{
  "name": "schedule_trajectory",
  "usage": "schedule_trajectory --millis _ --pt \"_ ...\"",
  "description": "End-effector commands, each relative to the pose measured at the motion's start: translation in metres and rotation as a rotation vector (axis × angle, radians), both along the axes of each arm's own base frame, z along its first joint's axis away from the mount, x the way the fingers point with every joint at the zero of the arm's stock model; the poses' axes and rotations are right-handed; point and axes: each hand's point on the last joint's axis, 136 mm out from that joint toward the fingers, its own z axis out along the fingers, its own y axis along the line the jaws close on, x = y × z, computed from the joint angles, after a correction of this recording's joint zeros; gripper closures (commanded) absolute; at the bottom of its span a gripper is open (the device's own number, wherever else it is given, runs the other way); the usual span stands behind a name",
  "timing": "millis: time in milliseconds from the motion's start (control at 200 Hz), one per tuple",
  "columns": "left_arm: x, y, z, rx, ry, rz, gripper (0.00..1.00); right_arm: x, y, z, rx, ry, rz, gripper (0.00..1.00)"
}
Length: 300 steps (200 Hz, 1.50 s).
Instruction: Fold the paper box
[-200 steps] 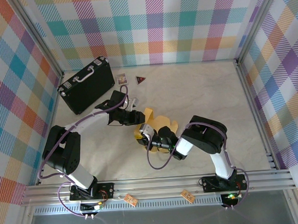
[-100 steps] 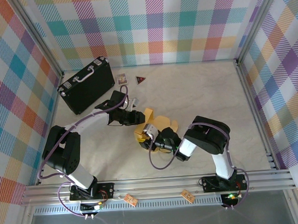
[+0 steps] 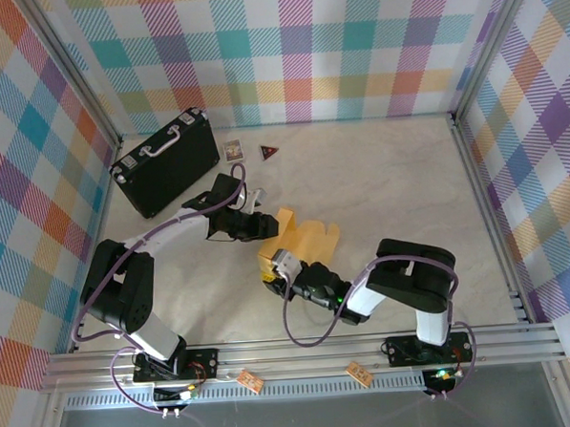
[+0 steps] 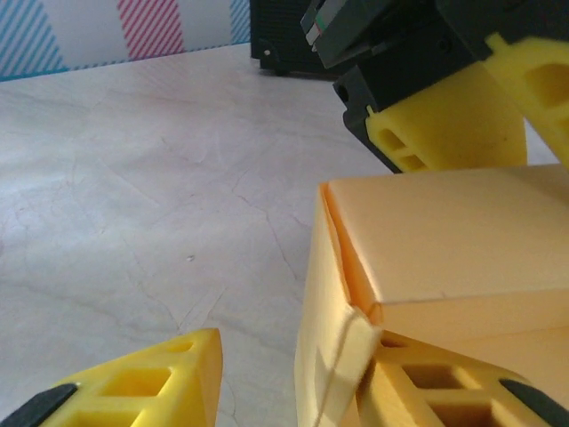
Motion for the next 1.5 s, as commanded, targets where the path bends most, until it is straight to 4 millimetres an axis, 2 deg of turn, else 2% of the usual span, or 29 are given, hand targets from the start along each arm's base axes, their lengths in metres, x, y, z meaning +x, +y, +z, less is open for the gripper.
schedule_trajectory --millis 0,400,740,910,1010,1210,1415,1495 --pt "-0.023 0.022 -0.032 0.111 0.119 0.031 0.59 0.015 -0.003 0.009 0.019 -0.052 -0.117 0.59" --pt "-0.023 0.021 -0.032 0.111 0.122 0.027 0.59 0.021 0.017 0.008 0.031 -0.08 -0.064 0.87" --pt "-0.023 0.021 -0.032 0.11 0.122 0.027 0.59 0.031 0.018 0.003 0.052 -0.031 0.029 0.93" --pt "-0.023 0.022 -0.031 0.11 0.122 0.026 0.59 0.025 0.02 0.001 0.04 -0.021 0.137 0.98" --pt "-0.023 0.022 -0.031 0.111 0.12 0.028 0.59 0.023 0.018 -0.001 0.037 -0.008 0.167 0.97" --pt "-0.023 0.022 -0.033 0.111 0.123 0.029 0.59 0.025 0.02 -0.009 0.021 0.02 0.163 0.75" --pt "-0.023 0.022 -0.033 0.112 0.123 0.03 0.59 0.031 0.022 -0.022 -0.01 0.033 0.142 0.75" --pt "-0.023 0.022 -0.033 0.113 0.124 0.029 0.59 0.033 0.023 -0.024 -0.014 0.035 0.139 0.84"
